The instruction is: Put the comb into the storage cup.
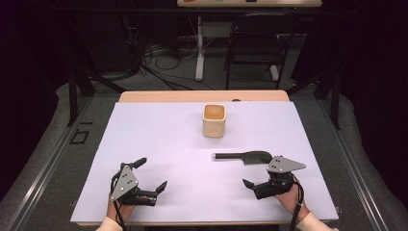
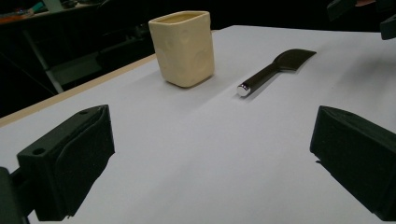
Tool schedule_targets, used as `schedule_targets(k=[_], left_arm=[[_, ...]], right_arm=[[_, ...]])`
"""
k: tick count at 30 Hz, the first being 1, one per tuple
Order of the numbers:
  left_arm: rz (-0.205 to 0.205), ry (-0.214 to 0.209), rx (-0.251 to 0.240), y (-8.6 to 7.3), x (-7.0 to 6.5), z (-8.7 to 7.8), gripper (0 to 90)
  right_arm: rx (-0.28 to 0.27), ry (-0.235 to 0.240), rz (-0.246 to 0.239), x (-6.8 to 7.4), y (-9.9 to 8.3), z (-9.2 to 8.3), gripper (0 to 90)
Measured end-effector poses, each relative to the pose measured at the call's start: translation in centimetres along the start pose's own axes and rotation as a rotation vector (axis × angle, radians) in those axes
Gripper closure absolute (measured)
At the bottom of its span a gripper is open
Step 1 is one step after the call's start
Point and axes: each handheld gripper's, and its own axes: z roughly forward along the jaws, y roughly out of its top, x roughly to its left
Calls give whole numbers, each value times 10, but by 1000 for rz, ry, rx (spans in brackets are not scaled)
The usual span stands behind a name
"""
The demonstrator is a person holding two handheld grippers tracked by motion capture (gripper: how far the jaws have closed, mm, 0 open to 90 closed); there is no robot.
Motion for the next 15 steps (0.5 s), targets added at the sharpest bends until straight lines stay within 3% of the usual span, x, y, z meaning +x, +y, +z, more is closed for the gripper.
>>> schedule_targets(k=[15], left_arm=[[-4, -1, -1, 0, 0, -1, 0]], right_arm=[[-17, 19, -31, 1, 20, 22, 0]])
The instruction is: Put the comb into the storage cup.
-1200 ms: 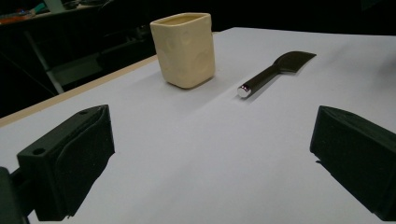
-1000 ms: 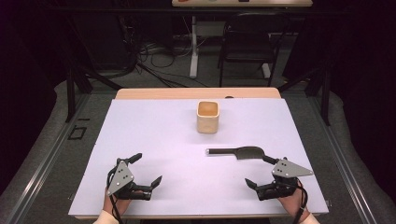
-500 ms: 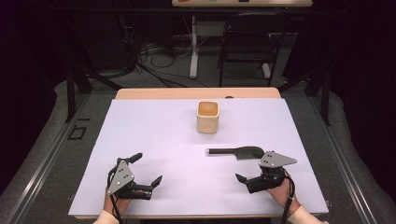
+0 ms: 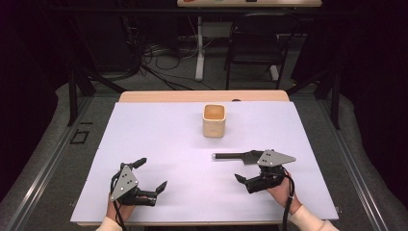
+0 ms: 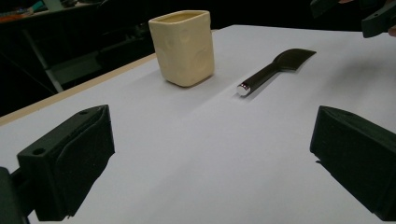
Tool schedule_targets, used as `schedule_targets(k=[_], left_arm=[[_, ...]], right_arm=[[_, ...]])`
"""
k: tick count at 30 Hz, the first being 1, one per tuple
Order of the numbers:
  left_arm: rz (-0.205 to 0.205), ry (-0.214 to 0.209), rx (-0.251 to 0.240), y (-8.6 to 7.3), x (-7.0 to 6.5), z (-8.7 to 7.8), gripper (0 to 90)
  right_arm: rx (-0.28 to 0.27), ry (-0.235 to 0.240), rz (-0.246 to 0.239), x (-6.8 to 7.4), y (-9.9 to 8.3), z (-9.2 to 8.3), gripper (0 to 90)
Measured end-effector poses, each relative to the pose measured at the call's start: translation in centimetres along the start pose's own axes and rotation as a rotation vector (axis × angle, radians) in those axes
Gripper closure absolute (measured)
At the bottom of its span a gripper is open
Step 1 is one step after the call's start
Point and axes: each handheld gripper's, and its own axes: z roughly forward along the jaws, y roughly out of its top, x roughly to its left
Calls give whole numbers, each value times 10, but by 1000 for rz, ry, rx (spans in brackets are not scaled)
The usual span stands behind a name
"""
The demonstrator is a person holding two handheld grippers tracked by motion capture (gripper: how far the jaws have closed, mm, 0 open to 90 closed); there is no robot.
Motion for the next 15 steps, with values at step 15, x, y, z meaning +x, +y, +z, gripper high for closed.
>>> schedule_targets(k=[15], left_arm=[[-2, 9, 2, 0, 0, -1, 0]], right_arm=[[-5, 3, 2, -5, 10, 16, 2]])
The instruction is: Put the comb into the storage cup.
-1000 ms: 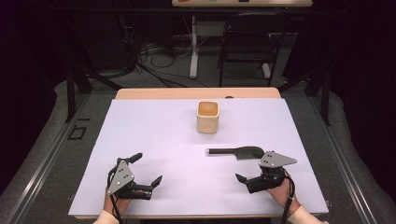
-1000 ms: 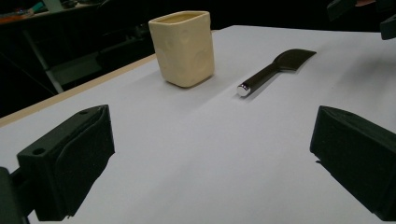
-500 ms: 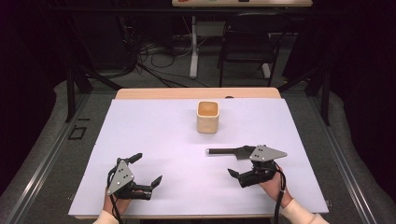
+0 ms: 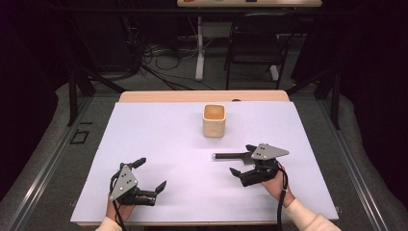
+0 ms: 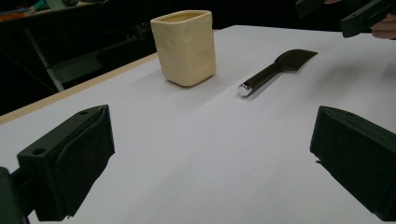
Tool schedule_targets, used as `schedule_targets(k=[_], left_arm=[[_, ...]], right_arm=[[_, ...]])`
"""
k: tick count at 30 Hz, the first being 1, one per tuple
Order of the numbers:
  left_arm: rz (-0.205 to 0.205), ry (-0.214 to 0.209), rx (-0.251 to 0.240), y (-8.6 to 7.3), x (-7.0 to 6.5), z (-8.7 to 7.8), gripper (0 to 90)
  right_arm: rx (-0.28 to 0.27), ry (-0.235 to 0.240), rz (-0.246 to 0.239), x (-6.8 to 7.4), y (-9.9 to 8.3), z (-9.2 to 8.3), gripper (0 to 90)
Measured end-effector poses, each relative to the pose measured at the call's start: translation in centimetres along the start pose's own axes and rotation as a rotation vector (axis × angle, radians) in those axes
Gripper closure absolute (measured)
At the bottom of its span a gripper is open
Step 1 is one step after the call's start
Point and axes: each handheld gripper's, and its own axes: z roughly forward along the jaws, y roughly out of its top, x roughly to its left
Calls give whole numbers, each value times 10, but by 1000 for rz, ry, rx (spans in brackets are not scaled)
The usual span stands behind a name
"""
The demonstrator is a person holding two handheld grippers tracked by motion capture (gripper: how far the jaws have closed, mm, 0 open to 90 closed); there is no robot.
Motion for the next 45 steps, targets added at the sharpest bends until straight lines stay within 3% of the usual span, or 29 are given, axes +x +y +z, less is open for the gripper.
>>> schedule_targets(k=[20, 35, 39, 45], left_arm=[[5, 5, -8, 1, -1, 0, 0], [1, 1, -10, 1, 0, 0, 0], [3, 4, -11, 1, 0, 0, 0], [2, 1, -10, 1, 0, 0, 0]], right_arm=[[26, 42, 33, -6, 11, 28, 0], [57, 54, 24, -7, 18, 54, 6], [63, 50, 32, -9, 20, 59, 61], [81, 24, 30, -12, 22, 67, 246]])
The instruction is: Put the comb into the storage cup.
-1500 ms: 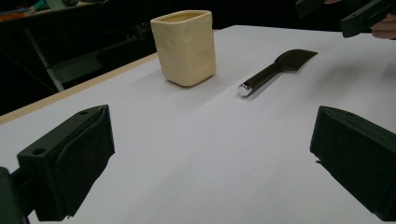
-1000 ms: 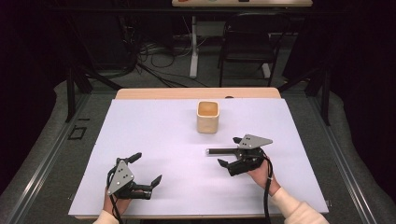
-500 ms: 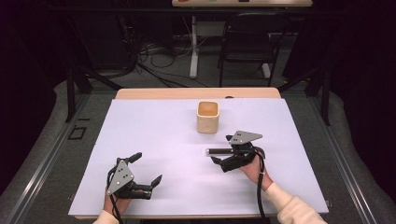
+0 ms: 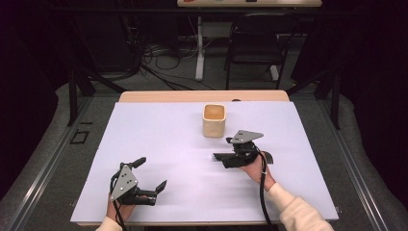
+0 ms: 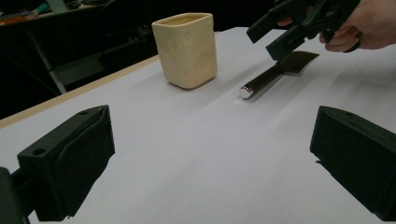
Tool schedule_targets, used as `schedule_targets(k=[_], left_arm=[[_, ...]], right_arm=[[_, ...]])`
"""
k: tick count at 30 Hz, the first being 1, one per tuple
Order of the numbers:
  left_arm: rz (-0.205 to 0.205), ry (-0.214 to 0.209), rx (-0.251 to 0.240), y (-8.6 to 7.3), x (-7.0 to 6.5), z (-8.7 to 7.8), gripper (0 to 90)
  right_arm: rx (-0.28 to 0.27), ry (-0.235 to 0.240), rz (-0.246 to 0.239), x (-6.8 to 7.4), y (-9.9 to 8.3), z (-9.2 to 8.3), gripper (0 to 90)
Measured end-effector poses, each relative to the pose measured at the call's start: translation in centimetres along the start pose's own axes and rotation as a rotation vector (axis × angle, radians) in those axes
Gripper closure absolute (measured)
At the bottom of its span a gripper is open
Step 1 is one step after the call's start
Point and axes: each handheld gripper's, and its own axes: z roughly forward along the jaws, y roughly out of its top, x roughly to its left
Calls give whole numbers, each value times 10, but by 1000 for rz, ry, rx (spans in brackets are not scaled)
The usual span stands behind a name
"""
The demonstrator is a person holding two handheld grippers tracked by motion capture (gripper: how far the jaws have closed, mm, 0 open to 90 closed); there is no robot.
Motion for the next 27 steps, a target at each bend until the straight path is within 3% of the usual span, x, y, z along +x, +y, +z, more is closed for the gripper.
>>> schedule_targets(k=[1, 2, 3, 4, 5, 7, 9, 13, 18, 27], left_arm=[[0, 0, 1, 0, 0, 0, 0], [0, 0, 1, 0, 0, 0, 0], [1, -2, 3, 0, 0, 0, 0], [-1, -1, 4, 0, 0, 0, 0], [-1, -1, 4, 0, 0, 0, 0], [-4, -2, 1, 0, 1, -1, 0], [-4, -2, 3, 0, 1, -1, 0], [-2, -2, 5, 0, 1, 0, 0], [0, -5, -1, 0, 0, -1, 0], [2, -3, 2, 0, 1, -1, 0]], right_arm=[[-1, -7, -2, 0, 0, 2, 300], [-1, -7, -2, 0, 0, 2, 300], [9, -8, 5, -2, 0, 5, 443], [13, -13, 7, -3, 0, 7, 497], [13, -13, 7, -3, 0, 7, 497], [27, -13, -7, -3, 0, 12, 669], [31, -10, -6, -4, 0, 13, 715], [50, -24, -18, -4, 0, 20, 891], [77, -45, -33, -3, 1, 31, 900], [151, -41, -48, -2, -2, 47, 900]])
